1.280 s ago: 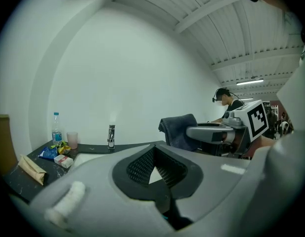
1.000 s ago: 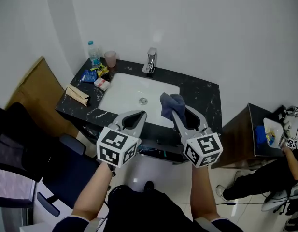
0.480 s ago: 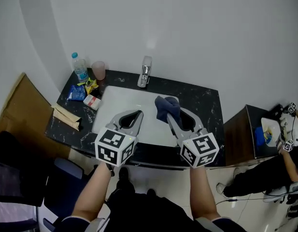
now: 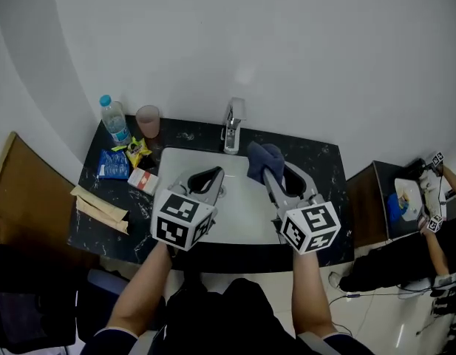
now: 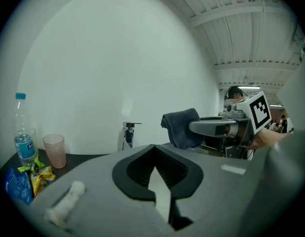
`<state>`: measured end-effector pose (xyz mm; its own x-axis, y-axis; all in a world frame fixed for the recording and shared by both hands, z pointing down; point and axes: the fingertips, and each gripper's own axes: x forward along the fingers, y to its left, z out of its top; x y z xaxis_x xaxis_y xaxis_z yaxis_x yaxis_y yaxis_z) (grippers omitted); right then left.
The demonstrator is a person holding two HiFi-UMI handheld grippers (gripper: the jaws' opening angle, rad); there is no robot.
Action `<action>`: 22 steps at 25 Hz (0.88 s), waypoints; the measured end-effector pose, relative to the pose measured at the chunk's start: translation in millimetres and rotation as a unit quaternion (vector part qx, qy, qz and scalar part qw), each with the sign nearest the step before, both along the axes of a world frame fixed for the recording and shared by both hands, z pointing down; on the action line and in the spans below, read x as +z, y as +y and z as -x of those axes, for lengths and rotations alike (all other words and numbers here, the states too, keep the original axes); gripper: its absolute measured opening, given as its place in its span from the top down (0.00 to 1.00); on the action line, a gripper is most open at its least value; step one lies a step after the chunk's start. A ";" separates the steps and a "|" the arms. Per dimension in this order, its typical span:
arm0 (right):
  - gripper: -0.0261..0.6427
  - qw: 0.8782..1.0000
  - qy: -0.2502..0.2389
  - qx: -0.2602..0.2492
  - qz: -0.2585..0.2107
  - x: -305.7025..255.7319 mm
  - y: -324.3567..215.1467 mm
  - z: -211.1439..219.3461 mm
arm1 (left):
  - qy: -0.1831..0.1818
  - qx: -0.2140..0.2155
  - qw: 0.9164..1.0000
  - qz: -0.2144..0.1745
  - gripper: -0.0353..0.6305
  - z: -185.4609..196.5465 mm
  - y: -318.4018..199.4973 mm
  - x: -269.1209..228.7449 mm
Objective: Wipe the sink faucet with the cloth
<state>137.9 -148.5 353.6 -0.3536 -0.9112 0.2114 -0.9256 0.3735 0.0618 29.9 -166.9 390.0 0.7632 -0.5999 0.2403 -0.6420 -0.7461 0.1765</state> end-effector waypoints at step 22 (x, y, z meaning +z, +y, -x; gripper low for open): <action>0.77 0.982 0.087 -0.163 0.024 2.8 -167.2 11.1 | -0.060 -0.040 0.997 0.025 0.94 -45.3 -95.2 52.7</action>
<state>126.8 -315.7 356.4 -0.5796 -0.7426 0.3354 -0.7329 0.6550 0.1838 75.3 -262.1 442.8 0.6772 -0.6423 0.3589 -0.7178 -0.6840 0.1302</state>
